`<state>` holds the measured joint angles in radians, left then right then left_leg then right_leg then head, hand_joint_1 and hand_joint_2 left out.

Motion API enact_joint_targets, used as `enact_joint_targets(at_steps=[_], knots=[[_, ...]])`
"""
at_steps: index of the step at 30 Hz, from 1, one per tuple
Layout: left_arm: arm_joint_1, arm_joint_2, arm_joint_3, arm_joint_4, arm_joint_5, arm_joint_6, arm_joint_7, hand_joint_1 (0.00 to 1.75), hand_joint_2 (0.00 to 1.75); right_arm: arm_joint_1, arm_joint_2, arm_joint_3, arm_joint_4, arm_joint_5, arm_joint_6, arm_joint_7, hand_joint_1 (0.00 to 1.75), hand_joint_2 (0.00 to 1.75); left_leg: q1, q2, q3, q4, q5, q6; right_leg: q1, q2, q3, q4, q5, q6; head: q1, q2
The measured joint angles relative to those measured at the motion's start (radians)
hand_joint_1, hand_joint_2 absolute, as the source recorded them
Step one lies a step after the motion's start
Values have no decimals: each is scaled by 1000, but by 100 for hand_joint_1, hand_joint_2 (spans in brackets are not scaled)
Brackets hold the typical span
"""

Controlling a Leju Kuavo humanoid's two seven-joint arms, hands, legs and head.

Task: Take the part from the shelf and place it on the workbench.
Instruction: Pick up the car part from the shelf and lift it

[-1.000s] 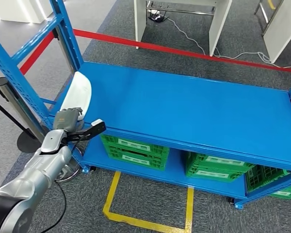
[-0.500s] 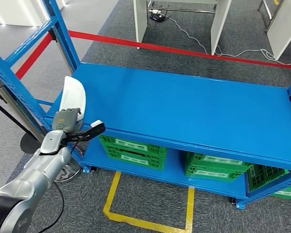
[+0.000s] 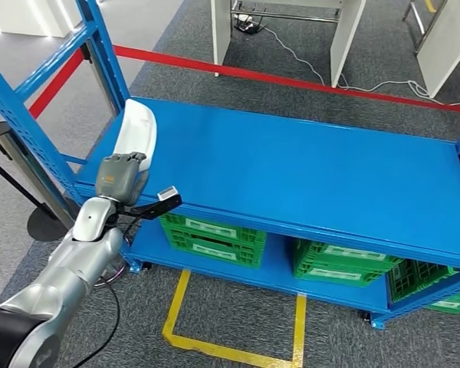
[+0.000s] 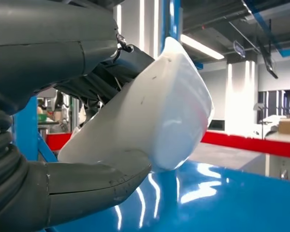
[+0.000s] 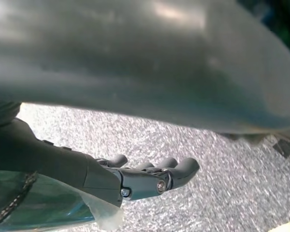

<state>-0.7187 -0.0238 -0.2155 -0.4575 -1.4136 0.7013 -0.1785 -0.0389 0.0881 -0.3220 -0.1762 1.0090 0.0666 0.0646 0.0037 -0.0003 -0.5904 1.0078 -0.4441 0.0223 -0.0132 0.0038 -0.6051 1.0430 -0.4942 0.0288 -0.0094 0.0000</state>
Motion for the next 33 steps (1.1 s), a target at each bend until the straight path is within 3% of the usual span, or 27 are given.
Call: enact_joint_targets(at_steps=[3, 4, 5, 6, 9, 11, 13, 15, 17, 19, 20, 21, 22, 24, 25, 26, 29, 31, 33], knots=[[0, -8, 0, -12, 0, 0, 0, 175, 175, 2, 0, -1, 0, 0, 0, 0, 0, 0, 2, 2, 1, -4, 2, 9, -1, 0, -81, 171, -83, 9, 3, 0], [2, -10, 0, -13, 0, 0, -1, 175, 175, 3, 0, -2, 0, 0, 0, 0, 0, 0, 1, 2, 1, -4, 2, 10, -1, 0, -108, 226, -101, 11, 3, 0], [5, -12, 0, -15, 1, 0, -3, 175, 175, 3, 0, -3, 0, 0, 0, 0, 0, 0, 1, 2, 1, -4, 2, 10, -1, -1, -121, 250, -100, 12, 3, 0], [10, -14, 0, -20, 1, 0, -9, 175, 175, 3, 0, -4, 0, 0, 0, 0, 0, 0, 1, 1, 2, -3, 1, 10, -1, -1, -115, 235, -80, 13, 3, 0], [21, -29, 1, -70, 12, 1, -49, 175, 175, 2, 0, -6, 0, 1, 0, 0, 0, 0, -1, -2, 1, 5, -4, 2, -2, -5, -21, 46, 10, 10, 3, 0], [23, -55, 2, -113, 47, 1, -92, 175, 175, 1, 0, -7, 0, 1, 0, 0, 0, 0, -5, -5, -6, 12, -5, -6, 0, -5, 14, -19, 19, 3, 3, 0], [33, -90, 0, -159, 112, 2, -138, 175, 175, 1, 0, -11, 0, -3, 0, 1, 0, 0, -5, -7, -9, 14, -4, -13, 0, -3, 16, -22, 17, -7, 3, 0], [58, -127, -15, -230, 213, 2, -170, 175, 175, 2, 0, -18, 0, -7, 0, 1, 0, 0, -4, -6, -15, 33, -22, -22, -3, -3, 18, -26, 20, -18, 1, 0], [91, -156, -52, -324, 333, 2, -188, 175, 175, 2, 2, -29, 0, -11, 0, 1, 0, 0, -1, -4, -51, 122, -79, -31, -6, -4, 19, -27, 24, -26, -2, 0], [136, -174, -101, -420, 436, 2, -200, 175, 175, 3, 3, -40, 0, -15, 0, 1, 0, 0, 1, -4, -105, 254, -142, -36, -6, -4, 19, -27, 25, -29, -3, 0], [160, -180, -128, -467, 477, 1, -206, 175, 175, 4, 3, -45, 0, -16, 0, 1, 0, 0, 1, -4, -120, 293, -153, -37, -6, -4, 19, -27, 25, -29, -4, 0], [183, -185, -152, -511, 516, 0, -213, 175, 175, 6, 4, -51, 0, -18, 0, 2, 0, 0, 1, -4, -119, 294, -143, -35, -6, -3, 19, -26, 25, -29, -4, 0], [203, -188, -175, -555, 559, -5, -224, 175, 175, 6, 4, -56, 0, -19, 0, 2, 0, 0, 1, -4, -99, 256, -115, -32, -6, -2, 19, -26, 25, -29, -3, 0], [237, -192, -211, -640, 666, -31, -257, 175, 175, 6, 7, -68, 0, -23, -1, 4, 0, 0, -1, -4, -33, 121, -49, -22, -4, -1, 19, -26, 25, -26, -3, 0], [253, -193, -226, -681, 724, -53, -275, 175, 175, 6, 9, -73, 0, -25, -2, 4, 0, 0, -3, -5, -7, 65, -30, -16, -3, 1, 17, -25, 26, -23, -3, 0], [269, -192, -239, -720, 774, -77, -290, 175, 175, 6, 12, -79, 0, -26, -3, 5, 0, 0, -6, -5, 7, 32, -22, -12, -2, 1, 14, -24, 28, -18, -3, 0], [322, -185, -265, -814, 867, -134, -317, 175, 175, 8, 15, -93, 0, -30, -3, 5, 0, 0, -7, -5, 7, 12, -15, -1, -4, 0, 7, -25, 32, 0, -2, 0], [350, -180, -270, -866, 933, -172, -337, 175, 175, 10, 16, -103, 0, -34, -3, 4, 0, 0, -3, -2, 2, 2, -1, 12, -5, -1, -8, 7, -6, 9, 0, 0], [379, -175, -270, -913, 1024, -223, -363, 175, 175, 11, 16, -112, 0, -40, -4, 2, 0, 0, -2, 1, -10, -1, 11, 19, -6, -2, -47, 116, -89, 16, 3, 0]])
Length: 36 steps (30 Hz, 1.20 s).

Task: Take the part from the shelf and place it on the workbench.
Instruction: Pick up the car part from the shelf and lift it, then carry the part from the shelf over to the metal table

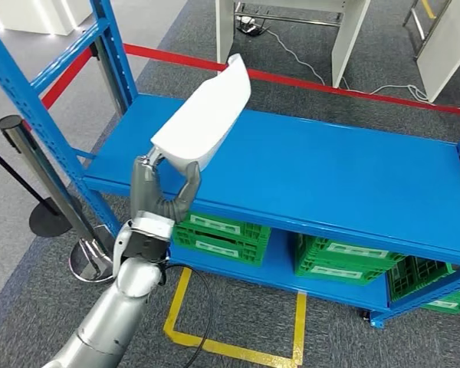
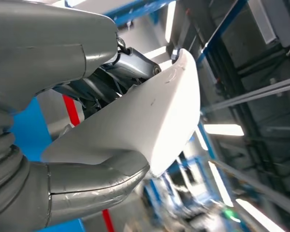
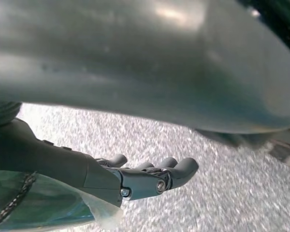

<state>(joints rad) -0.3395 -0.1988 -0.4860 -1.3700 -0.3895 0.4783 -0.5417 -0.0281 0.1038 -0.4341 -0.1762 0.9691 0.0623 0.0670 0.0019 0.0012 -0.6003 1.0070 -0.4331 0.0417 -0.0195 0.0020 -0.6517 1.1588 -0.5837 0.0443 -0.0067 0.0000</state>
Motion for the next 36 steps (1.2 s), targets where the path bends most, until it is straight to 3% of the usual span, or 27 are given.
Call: enact_joint_targets(at_steps=[2, 3, 4, 6, 8, 9, 11, 12, 13, 14, 16, 17, 18, 19, 21, 23, 25, 27, 28, 30, 32, 33, 34, 35, 36], knots=[[38, 5, 2, -43, 79, -47, -29, 175, 175, 2, 0, -11, 0, -6, -4, -3, 0, 0, -1, 2, -18, 1, 13, 1, -1, 0, -29, 114, -58, 5, 1, 0], [58, 7, 3, -61, 105, -63, -41, 175, 175, 2, 0, -16, 0, -8, -7, -4, 0, 0, -1, 3, -27, 1, 20, 0, -1, 0, -24, 131, -58, 7, 1, 0], [76, 8, 4, -78, 122, -75, -50, 175, 175, 3, 0, -20, 0, -10, -10, -5, 0, 0, 0, 3, -36, 2, 27, -2, -1, -1, 0, 111, -39, 8, 1, 0], [104, 10, 5, -107, 142, -89, -63, 175, 175, 2, 1, -27, 0, -11, -14, -5, 0, 0, 0, 2, -53, 6, 41, -9, -3, -1, 89, -15, 8, 8, 1, 0], [121, 11, 7, -131, 151, -94, -69, 175, 175, -1, 2, -34, 0, -11, -16, -5, 0, 0, -2, 0, -66, 12, 54, -21, -2, 2, 162, -132, 20, 4, 1, 0], [126, 11, 8, -141, 155, -96, -71, 175, 175, -2, 2, -37, 0, -11, -16, -5, 0, 0, -3, 0, -70, 13, 62, -28, 1, 4, 173, -156, 16, -1, 1, 0], [139, 12, 9, -153, 173, -104, -77, 175, 175, 0, 3, -41, 0, -12, -19, -5, 0, 0, -2, -1, -73, 11, 77, -41, 2, 3, 161, -159, 24, -16, 1, 0], [147, 12, 11, -159, 186, -109, -80, 175, 175, 0, 4, -43, 0, -13, -22, -4, 0, 0, 0, -1, -76, 14, 70, -47, 2, 1, 156, -159, 32, -26, 1, 0], [156, 13, 13, -164, 200, -114, -83, 175, 175, 1, 5, -46, 0, -13, -26, -5, 0, 0, 1, -2, -83, 32, 42, -53, 1, -1, 148, -160, 43, -36, 0, 0], [166, 13, 17, -169, 213, -118, -86, 175, 175, 1, 7, -49, 0, -14, -30, -7, 0, 0, 2, -2, -92, 70, -4, -59, 0, -3, 139, -161, 54, -44, -2, 0], [188, 15, 25, -174, 232, -119, -90, 175, 175, 2, 9, -53, 0, -14, -35, -17, 0, 0, 3, -3, -112, 193, -110, -67, 2, -5, 117, -159, 77, -51, -6, 0], [199, 16, 30, -175, 238, -118, -93, 175, 175, 3, 10, -56, 0, -13, -37, -23, 0, 0, 3, -3, -116, 251, -139, -69, 4, -5, 103, -158, 87, -51, -6, 0], [210, 18, 35, -175, 243, -115, -96, 175, 175, 4, 10, -58, 0, -13, -37, -29, 0, 0, 3, -3, -110, 283, -144, -68, 6, -6, 89, -156, 97, -52, -6, 0], [220, 18, 41, -175, 249, -113, -99, 175, 175, 5, 11, -60, 0, -12, -38, -34, 0, 0, 2, -3, -88, 281, -131, -64, 9, -7, 74, -154, 107, -52, -6, 0], [236, 19, 53, -176, 264, -111, -107, 175, 175, 4, 14, -63, 0, -10, -44, -40, 0, 0, -3, -3, 3, 174, -91, -45, 16, -7, 51, -152, 125, -52, -6, 0], [248, 18, 63, -182, 277, -113, -112, 175, 175, 4, 20, -64, 0, -7, -50, -40, 0, 0, -12, -2, 99, 34, -89, -22, 19, -7, 38, -152, 141, -46, -5, 0], [258, 17, 70, -187, 285, -115, -116, 175, 175, 3, 24, -66, 0, -5, -53, -40, 0, 0, -20, -1, 130, -25, -96, -12, 16, -8, 35, -156, 158, -35, -6, 0], [266, 16, 76, -188, 294, -120, -118, 175, 175, 2, 26, -68, 0, -3, -54, -41, 0, 0, -20, 0, 123, -38, -75, -7, 12, -8, 31, -157, 163, -23, -9, 0], [269, 14, 78, -188, 299, -124, -119, 175, 175, 2, 26, -68, 0, -1, -56, -43, 0, 0, -18, 1, 115, -44, -62, -3, 13, -6, 23, -147, 145, -18, -8, 0], [274, 11, 80, -188, 307, -131, -121, 175, 175, 3, 26, -69, 0, 1, -61, -49, 0, 0, -13, 3, 91, -50, -35, 3, 11, -4, -3, -77, 60, -10, -5, 0], [280, 9, 82, -188, 311, -134, -121, 175, 175, 3, 26, -69, 0, 3, -66, -57, 0, 0, -12, 4, 58, -47, -12, 5, 8, -4, -31, 46, -30, -1, -2, 0], [284, 8, 83, -188, 312, -136, -121, 175, 175, 2, 26, -69, 0, 3, -68, -60, 0, 0, -12, 5, 40, -45, 0, 3, 7, -4, -35, 96, -43, 4, -2, 0], [287, 9, 84, -188, 313, -137, -121, 175, 175, 2, 26, -70, 0, 3, -70, -63, 0, 0, -11, 7, 22, -42, 12, 0, 5, -4, -27, 119, -31, 8, -2, 0], [290, 9, 85, -188, 314, -140, -121, 175, 175, 2, 26, -70, 0, 3, -71, -65, 0, 0, -10, 8, 3, -37, 22, -4, 2, -4, -2, 109, 1, 12, -2, 0], [292, 9, 86, -188, 315, -142, -121, 175, 175, 2, 26, -70, 0, 3, -72, -68, 0, 0, -8, 8, -15, -30, 32, -9, -1, -4, 40, 64, 34, 16, -2, 0]])
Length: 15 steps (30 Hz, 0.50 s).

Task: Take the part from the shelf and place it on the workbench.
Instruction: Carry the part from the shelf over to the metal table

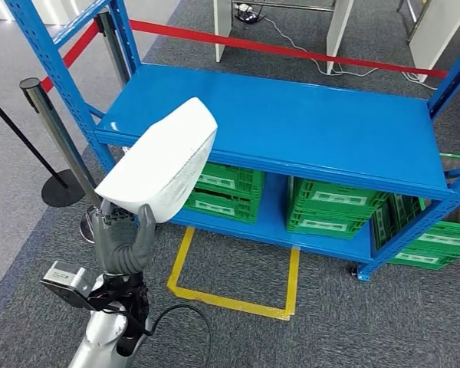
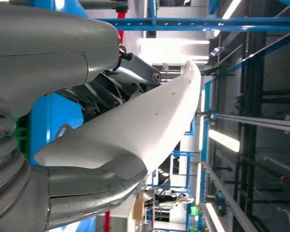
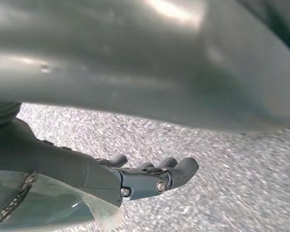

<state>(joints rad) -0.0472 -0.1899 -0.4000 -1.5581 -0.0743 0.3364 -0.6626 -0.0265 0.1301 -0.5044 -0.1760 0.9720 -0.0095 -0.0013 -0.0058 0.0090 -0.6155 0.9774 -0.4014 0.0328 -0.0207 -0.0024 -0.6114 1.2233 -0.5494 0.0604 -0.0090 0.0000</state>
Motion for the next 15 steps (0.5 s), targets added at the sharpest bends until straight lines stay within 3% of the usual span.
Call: enact_joint_targets(at_steps=[1, 2, 4, 7, 11, 12, 13, 15], knots=[[2, 0, 1, 0, 2, -2, 0, 175, 175, -1, 0, 0, 0, 0, 0, -3, 0, 0, 1, 0, -17, 10, 7, -6, -3, 0, 54, -68, 13, 4, 0, 0], [4, 0, 3, 0, 4, -5, 0, 175, 175, -3, 1, 0, 0, -1, -1, -6, 0, 0, 0, 0, -30, 21, 12, -12, -3, 2, 106, -141, 7, 3, 1, 0], [7, 1, 6, -2, 8, -9, 0, 175, 175, -5, 3, -1, -1, -2, -2, -8, 0, 0, -2, 0, -46, 37, 27, -22, -1, 5, 156, -227, -24, -11, 2, 0], [10, 2, 9, -2, 9, -17, 0, 175, 175, -1, 5, -2, -1, -3, -2, -8, 0, 0, 1, 0, -52, 38, 48, -33, 1, 1, 139, -230, -18, -39, 5, 0], [13, 3, 9, -3, 9, -19, 0, 175, 175, 1, 6, -2, -1, -3, -2, -8, 0, 0, 3, -1, -56, 41, 44, -38, -1, -4, 133, -230, -11, -48, 6, 0], [13, 4, 10, -3, 9, -19, 0, 175, 175, 1, 6, -3, -1, -3, -2, -8, 0, 0, 4, -2, -58, 46, 31, -40, -1, -4, 130, -230, -9, -50, 5, 0], [15, 4, 10, -3, 9, -20, 0, 175, 175, 0, 6, -4, -1, -3, -2, -8, 0, 0, 4, -3, -63, 66, -1, -43, -1, -5, 124, -230, -2, -54, 3, 0], [19, 7, 12, -3, 10, -24, 0, 175, 175, 0, 6, -7, -1, 0, -4, -8, 0, 0, 6, -4, -82, 217, -118, -52, 2, -6, 87, -227, 32, -63, -2, 0]])
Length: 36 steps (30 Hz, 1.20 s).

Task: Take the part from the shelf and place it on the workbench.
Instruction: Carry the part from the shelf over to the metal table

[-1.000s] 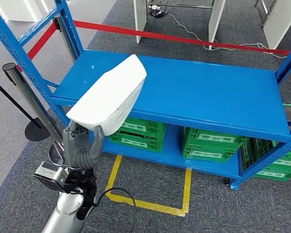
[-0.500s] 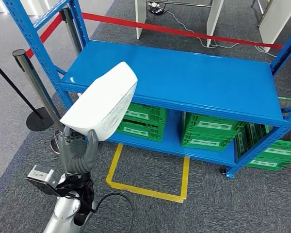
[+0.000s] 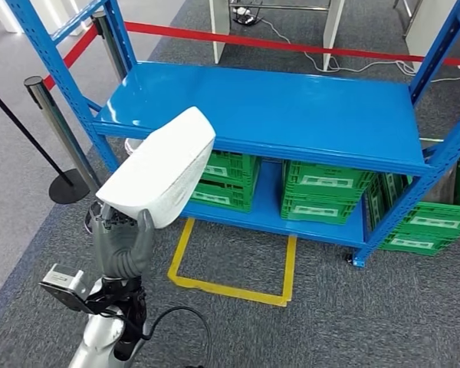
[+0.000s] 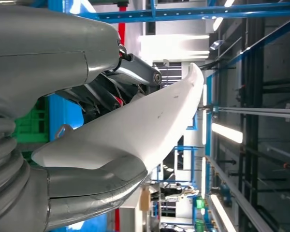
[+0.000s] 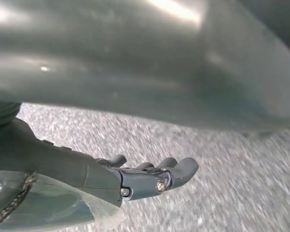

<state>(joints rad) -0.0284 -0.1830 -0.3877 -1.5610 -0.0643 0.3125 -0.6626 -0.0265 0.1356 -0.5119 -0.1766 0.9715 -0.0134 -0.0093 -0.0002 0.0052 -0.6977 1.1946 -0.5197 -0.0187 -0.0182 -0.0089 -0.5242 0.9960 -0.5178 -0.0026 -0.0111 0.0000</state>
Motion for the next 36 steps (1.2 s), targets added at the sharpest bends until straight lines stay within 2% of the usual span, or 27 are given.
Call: enact_joint_targets(at_steps=[1, 2, 3, 4, 6, 7, 8, 10, 11, 12, 14, 15, 16, 17, 18, 19, 21, 22, 24, 26, 28, 30, 31, 32, 33, 34, 36], knots=[[2, 1, 1, 0, 1, -2, 0, 175, 175, 0, 0, -2, 0, 1, -1, 0, 0, 0, 1, 0, 1, 68, -40, -1, 2, -1, -22, 2, 19, -3, -1, 0], [3, 2, 2, 0, 2, -4, 0, 175, 175, 0, 0, -3, 0, 3, -2, 0, 0, 0, 0, -1, 17, 105, -52, 2, 5, -1, -43, 4, 36, -4, -2, 0], [4, 2, 3, 0, 2, -5, 0, 175, 175, 0, 0, -4, 0, 3, -2, 0, 0, 0, -1, -1, 54, 68, -27, 8, 8, -1, -57, 6, 46, -4, -1, 0], [4, 2, 4, 0, 2, -7, 0, 175, 175, 0, 0, -5, 0, 4, -3, 0, 0, 0, -3, -2, 106, 1, -7, 18, 10, 0, -68, 7, 55, -3, -1, 0], [3, 1, 5, -3, 2, -12, 0, 175, 175, -1, 2, -8, 0, 4, -3, 0, 0, 0, -9, -2, 205, -146, -6, 36, 14, 2, -83, 8, 72, 3, 0, 0], [3, 1, 5, -4, 2, -15, 0, 175, 175, -1, 3, -9, 0, 5, -2, 0, 0, 0, -12, -3, 233, -195, -13, 42, 14, 2, -88, 8, 82, 8, 0, 0], [3, 0, 6, -6, 2, -16, 0, 175, 175, -1, 3, -10, 0, 6, -2, 0, 0, 0, -15, -2, 241, -218, -19, 44, 14, 1, -91, 6, 90, 15, 0, 0], [3, 0, 7, -6, 2, -17, 1, 175, 175, -2, 3, -11, 0, 9, 0, -1, 0, 0, -15, -1, 233, -230, -4, 49, 10, 1, -98, 5, 96, 27, -1, 0], [3, 0, 7, -6, 2, -17, 1, 175, 175, -2, 3, -11, 0, 12, 1, -2, 0, 0, -13, -1, 226, -234, 6, 54, 10, 2, -108, 19, 77, 32, 0, 0], [3, -1, 8, -6, 2, -17, 2, 175, 175, -1, 3, -11, 0, 16, 1, -3, 0, 0, -11, -1, 217, -237, 17, 59, 9, 4, -123, 52, 41, 35, 2, 0], [4, -2, 9, -6, 2, -17, 4, 175, 175, -1, 3, -11, 0, 24, -1, -4, 0, 0, -11, -4, 192, -237, 38, 64, 8, 6, -164, 172, -52, 41, 4, 0], [5, -2, 9, -6, 2, -17, 5, 175, 175, 0, 3, -11, 0, 28, -3, -6, 0, 0, -11, -8, 178, -236, 48, 64, 8, 6, -179, 234, -79, 44, 4, 0], [6, -2, 10, -6, 2, -17, 5, 175, 175, 0, 3, -11, 0, 31, -5, -7, 0, 0, -11, -12, 164, -235, 59, 63, 8, 6, -184, 274, -82, 45, 4, 0], [7, -2, 10, -6, 2, -17, 6, 175, 175, 0, 3, -11, 0, 33, -7, -9, 0, 0, -12, -17, 150, -233, 69, 61, 8, 6, -172, 282, -65, 46, 5, 0], [7, -2, 11, -6, 2, -17, 6, 175, 175, 0, 3, -11, 0, 35, -9, -11, 0, 0, -11, -24, 138, -232, 78, 58, 7, 9, -140, 251, -36, 45, 4, 0], [8, -3, 11, -6, 2, -17, 6, 175, 175, 0, 3, -11, -1, 36, -10, -13, 0, 0, -11, -32, 127, -229, 86, 55, 7, 19, -91, 189, -12, 43, 5, 0], [6, -4, 12, -6, 2, -17, 7, 175, 175, 0, 3, -11, -1, 37, -12, -15, 0, 0, -13, -49, 107, -218, 98, 46, 4, 55, 12, 48, -6, 38, 5, 0], [6, -5, 13, -6, 2, -17, 7, 175, 175, -1, 3, -11, -1, 37, -12, -15, 0, 0, -14, -57, 98, -211, 103, 41, 4, 67, 38, 5, -16, 35, 5, 0], [6, -6, 14, -6, 3, -18, 7, 175, 175, 0, 4, -11, -1, 38, -12, -15, 0, 0, -15, -75, 86, -203, 114, 31, 3, 60, 43, -19, -26, 25, 5, 0], [8, -5, 14, -6, 3, -18, 7, 175, 175, 0, 4, -11, -1, 39, -12, -15, 0, 0, -14, -70, 72, -184, 102, 20, 2, 36, 41, -20, -19, 9, 3, 0], [8, -4, 15, -7, 4, -17, 8, 175, 175, 1, 5, -12, -2, 41, -11, -16, 0, 0, -10, -39, 36, -96, 38, 7, 0, 12, 38, -21, -10, -3, -3, 0], [8, -3, 15, -7, 5, -17, 8, 175, 175, 5, 5, -12, -2, 46, -10, -17, 0, 0, -3, -19, -12, 40, -33, -5, 1, -14, 29, -19, -5, -6, -6, 0], [9, -3, 15, -7, 5, -17, 8, 175, 175, 7, 5, -12, -2, 48, -10, -17, 0, 0, 0, -15, -22, 83, -46, -8, 2, -27, 25, -18, -4, -6, -6, 0], [10, -2, 15, -6, 5, -17, 8, 175, 175, 8, 5, -11, -2, 51, -10, -17, 0, 0, 2, -12, -15, 89, -40, -9, 2, -40, 22, -16, -3, -5, -6, 0], [10, -1, 15, -6, 6, -18, 8, 175, 175, 9, 5, -11, -2, 53, -10, -17, 0, 0, 4, -7, 12, 54, -17, -8, 2, -52, 21, -15, -3, -5, -6, 0], [10, -1, 15, -7, 5, -19, 8, 175, 175, 8, 5, -11, -2, 55, -10, -17, 0, 0, 3, 3, 54, -12, 15, -4, 3, -64, 21, -14, -3, -4, -6, 0], [9, 0, 15, -7, 4, -22, 10, 175, 175, 7, 7, -10, -2, 59, -10, -18, 0, 0, -6, 46, 133, -147, 50, 11, 6, -84, 23, -14, -3, 1, -6, 0]])
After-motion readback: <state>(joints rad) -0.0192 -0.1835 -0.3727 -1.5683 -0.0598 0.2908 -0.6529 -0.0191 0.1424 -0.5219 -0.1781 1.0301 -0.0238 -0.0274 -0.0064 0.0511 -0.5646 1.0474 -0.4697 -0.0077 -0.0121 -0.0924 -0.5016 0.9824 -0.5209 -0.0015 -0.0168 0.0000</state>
